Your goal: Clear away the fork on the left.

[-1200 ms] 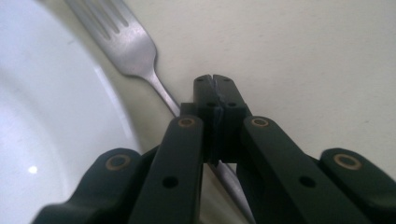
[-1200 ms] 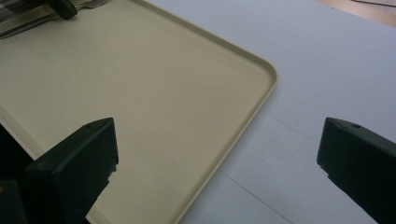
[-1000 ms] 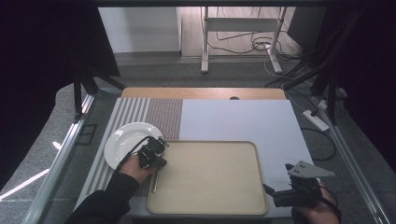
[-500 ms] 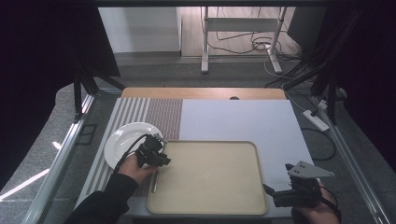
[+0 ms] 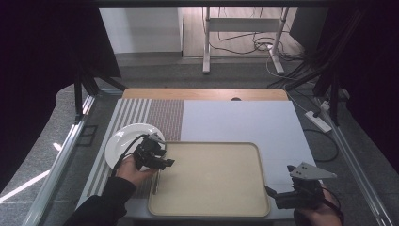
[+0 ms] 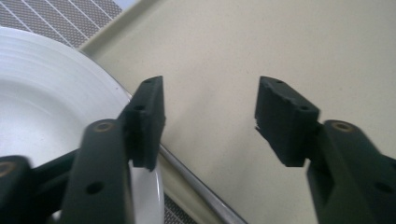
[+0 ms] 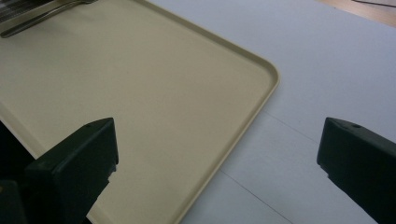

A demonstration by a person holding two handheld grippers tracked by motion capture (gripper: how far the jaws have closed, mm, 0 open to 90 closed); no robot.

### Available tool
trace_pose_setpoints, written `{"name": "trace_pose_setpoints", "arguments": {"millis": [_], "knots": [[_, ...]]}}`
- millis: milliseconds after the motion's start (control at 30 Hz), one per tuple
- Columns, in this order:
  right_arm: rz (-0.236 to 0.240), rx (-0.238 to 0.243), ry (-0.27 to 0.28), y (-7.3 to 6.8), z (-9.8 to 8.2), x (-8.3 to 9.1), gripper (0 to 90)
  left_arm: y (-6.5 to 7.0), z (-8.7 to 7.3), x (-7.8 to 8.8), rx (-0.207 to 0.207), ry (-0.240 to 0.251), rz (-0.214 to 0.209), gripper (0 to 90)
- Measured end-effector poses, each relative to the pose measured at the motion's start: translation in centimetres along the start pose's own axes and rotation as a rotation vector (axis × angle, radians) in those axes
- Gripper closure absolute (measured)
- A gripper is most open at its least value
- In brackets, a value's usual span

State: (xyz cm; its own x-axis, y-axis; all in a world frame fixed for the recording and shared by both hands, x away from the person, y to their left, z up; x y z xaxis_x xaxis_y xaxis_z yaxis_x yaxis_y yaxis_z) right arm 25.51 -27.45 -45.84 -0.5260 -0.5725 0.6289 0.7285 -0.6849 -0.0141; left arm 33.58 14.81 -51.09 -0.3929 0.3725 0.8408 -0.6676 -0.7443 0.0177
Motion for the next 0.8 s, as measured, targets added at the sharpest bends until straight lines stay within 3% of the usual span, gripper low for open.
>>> {"name": "trace_pose_setpoints", "arguments": {"millis": [433, 800], "knots": [[0.000, 0.004, -0.001, 0.0, 0.0, 0.0, 0.0, -0.8, -1.0, 1.3, 0.063, 0.058, -0.019, 18.5], [0.000, 0.004, -0.002, 0.0, 0.0, 0.0, 0.0, -1.3, -1.9, 3.1, 0.122, 0.127, -0.017, 10.5]]}}
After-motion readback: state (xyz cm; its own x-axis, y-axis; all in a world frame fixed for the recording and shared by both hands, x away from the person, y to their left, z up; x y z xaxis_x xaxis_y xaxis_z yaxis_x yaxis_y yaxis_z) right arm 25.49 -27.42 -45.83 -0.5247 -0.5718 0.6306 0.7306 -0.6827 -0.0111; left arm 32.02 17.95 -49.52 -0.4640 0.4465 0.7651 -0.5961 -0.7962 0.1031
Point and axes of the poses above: each handheld gripper's, and its own axes: x roughly backward along the jaws, z roughly out of its top, y roughly to its right, the point moved 4 cm from there along -x, roughly forward along the jaws, and after that the axes turned 8 degrees about z, right-handed, at the moved point
